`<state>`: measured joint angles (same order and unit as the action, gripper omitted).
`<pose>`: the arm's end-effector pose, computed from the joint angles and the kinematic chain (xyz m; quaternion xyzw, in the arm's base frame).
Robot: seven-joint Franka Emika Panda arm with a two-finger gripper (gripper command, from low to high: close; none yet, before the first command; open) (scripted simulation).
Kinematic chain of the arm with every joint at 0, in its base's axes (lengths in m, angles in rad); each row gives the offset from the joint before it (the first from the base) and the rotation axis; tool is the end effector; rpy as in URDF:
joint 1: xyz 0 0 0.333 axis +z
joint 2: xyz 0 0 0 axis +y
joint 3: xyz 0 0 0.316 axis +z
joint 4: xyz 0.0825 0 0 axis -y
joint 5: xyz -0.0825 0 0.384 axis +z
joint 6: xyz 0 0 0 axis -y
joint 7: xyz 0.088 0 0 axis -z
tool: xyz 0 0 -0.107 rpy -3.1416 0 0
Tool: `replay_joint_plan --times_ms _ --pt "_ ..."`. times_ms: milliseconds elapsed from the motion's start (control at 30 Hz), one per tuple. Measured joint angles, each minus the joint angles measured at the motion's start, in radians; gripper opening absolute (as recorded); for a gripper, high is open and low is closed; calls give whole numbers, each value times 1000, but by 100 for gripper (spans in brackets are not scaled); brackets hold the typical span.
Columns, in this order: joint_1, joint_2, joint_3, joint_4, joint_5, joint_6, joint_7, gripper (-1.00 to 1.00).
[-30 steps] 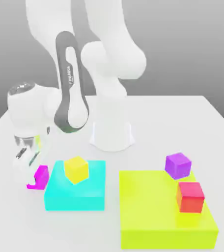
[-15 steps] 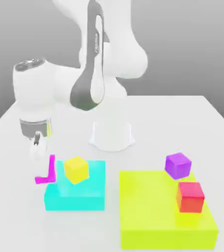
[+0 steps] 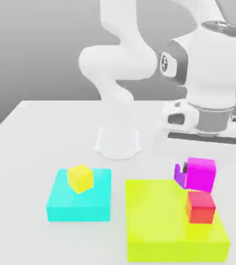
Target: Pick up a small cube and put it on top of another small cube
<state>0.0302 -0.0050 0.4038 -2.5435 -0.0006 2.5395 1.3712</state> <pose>0.4126 0.1911 0.2729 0.8923 -0.4514 0.0011 0.0005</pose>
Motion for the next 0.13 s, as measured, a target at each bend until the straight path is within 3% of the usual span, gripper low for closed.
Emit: replay_joint_plan --times_ms 33,133 --pt "4 27 -1 -5 -17 30 12 100" --pt "4 27 -1 -5 -17 30 12 100"
